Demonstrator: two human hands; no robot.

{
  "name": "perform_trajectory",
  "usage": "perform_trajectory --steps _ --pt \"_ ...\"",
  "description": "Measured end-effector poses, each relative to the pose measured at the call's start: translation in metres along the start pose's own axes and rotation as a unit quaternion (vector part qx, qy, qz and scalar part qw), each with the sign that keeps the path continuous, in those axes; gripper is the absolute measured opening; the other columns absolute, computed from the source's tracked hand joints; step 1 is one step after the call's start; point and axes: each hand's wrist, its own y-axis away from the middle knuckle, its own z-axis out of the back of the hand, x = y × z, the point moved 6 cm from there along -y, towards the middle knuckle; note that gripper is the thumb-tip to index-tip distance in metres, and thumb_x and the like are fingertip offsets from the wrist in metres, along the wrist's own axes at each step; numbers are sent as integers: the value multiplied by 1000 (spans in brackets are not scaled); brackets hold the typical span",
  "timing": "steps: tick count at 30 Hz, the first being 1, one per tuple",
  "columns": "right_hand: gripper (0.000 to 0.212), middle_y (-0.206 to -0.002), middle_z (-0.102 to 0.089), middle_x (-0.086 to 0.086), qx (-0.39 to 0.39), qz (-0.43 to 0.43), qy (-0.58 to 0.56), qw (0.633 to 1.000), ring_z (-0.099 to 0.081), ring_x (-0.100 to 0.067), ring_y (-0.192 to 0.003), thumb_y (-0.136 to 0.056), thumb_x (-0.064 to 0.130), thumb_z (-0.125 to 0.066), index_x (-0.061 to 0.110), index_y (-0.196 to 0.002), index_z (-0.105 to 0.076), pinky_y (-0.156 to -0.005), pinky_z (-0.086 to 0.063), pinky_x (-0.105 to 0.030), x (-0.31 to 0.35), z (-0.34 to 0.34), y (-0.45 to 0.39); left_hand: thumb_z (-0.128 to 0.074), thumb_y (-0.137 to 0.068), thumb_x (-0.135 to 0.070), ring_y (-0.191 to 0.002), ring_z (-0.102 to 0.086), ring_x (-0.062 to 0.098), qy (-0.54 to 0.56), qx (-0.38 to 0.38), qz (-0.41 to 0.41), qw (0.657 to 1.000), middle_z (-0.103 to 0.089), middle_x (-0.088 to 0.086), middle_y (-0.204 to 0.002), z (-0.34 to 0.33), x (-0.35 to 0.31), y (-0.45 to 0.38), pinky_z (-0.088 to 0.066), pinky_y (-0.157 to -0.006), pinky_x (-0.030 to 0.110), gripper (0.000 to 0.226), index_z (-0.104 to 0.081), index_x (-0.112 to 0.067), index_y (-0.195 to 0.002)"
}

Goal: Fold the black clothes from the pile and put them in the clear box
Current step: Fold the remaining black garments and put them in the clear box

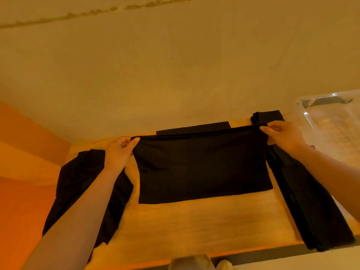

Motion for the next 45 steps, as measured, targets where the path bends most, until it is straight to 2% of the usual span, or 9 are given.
perform_trajectory --steps 4,7,10,14,19,23,31,34,45 --pt "29 -105 -68 -7 -69 11 112 991 -65 -20 -89 -94 25 -58 10 -119 -61 -85 -52 -33 12 -21 -55 -57 -94 -37 -96 -60 18 -108 -30 -4 994 -67 7 -108 -25 4 -59 -45 -80 29 34 -66 -9 -111" --pt "37 -121 -59 -8 -100 24 144 984 -60 -20 -101 -96 27 -56 9 -129 -53 -82 -49 -31 11 -42 -55 -51 -98 -35 -119 -52 25 -173 -63 -3 983 -53 10 -134 -43 13 -66 -39 -99 38 43 -50 -10 -133" --pt "35 -130 -54 -10 -63 153 230 959 -59 -25 -109 -95 20 -56 7 -128 -53 -87 -48 -31 6 -71 -23 -45 -99 -35 -133 -40 26 -271 -50 -97 956 -44 11 -144 -68 16 -36 -25 -110 44 47 -43 -10 -139" --pt "42 -146 -44 -4 27 272 336 902 -41 -20 -134 -94 25 -52 13 -135 -51 -112 -31 -36 -8 -107 29 -35 -100 -44 -144 -22 17 -346 26 -226 910 -29 3 -155 -98 25 27 -18 -114 40 53 -37 -16 -145" --pt "58 -160 -8 5 75 218 425 875 0 -10 -147 -99 51 -12 25 -151 -18 -121 -5 -35 -54 -122 66 -20 -100 -51 -148 -7 17 -400 79 -233 883 -14 -1 -160 -111 58 80 -11 -117 41 58 -23 -22 -151" --pt "63 -160 4 7 77 176 440 877 15 -8 -146 -96 56 0 27 -151 -7 -119 5 -34 -80 -113 86 -11 -100 -54 -147 -11 20 -431 83 -199 876 -17 2 -159 -101 82 104 -11 -116 41 62 -23 -20 -151" --pt "70 -159 4 5 90 184 445 872 17 -9 -145 -92 61 12 27 -151 -6 -116 17 -30 -104 -102 145 -10 -100 -55 -148 -10 20 -438 97 -176 876 -14 1 -160 -93 104 171 -9 -116 40 63 -19 -21 -152" --pt "64 -160 -9 2 79 194 451 867 12 -10 -146 -98 57 2 24 -151 -14 -117 12 -31 -114 -97 170 -14 -100 -55 -148 -8 19 -430 95 -178 880 -16 2 -160 -91 111 202 -8 -117 39 62 -21 -21 -152" --pt "56 -159 -15 2 91 227 410 879 -1 -12 -148 -102 50 -15 23 -150 -22 -119 -1 -36 -133 -84 230 -16 -100 -57 -147 -9 15 -433 103 -153 882 -18 -3 -159 -82 125 266 -5 -115 35 60 -22 -27 -151"
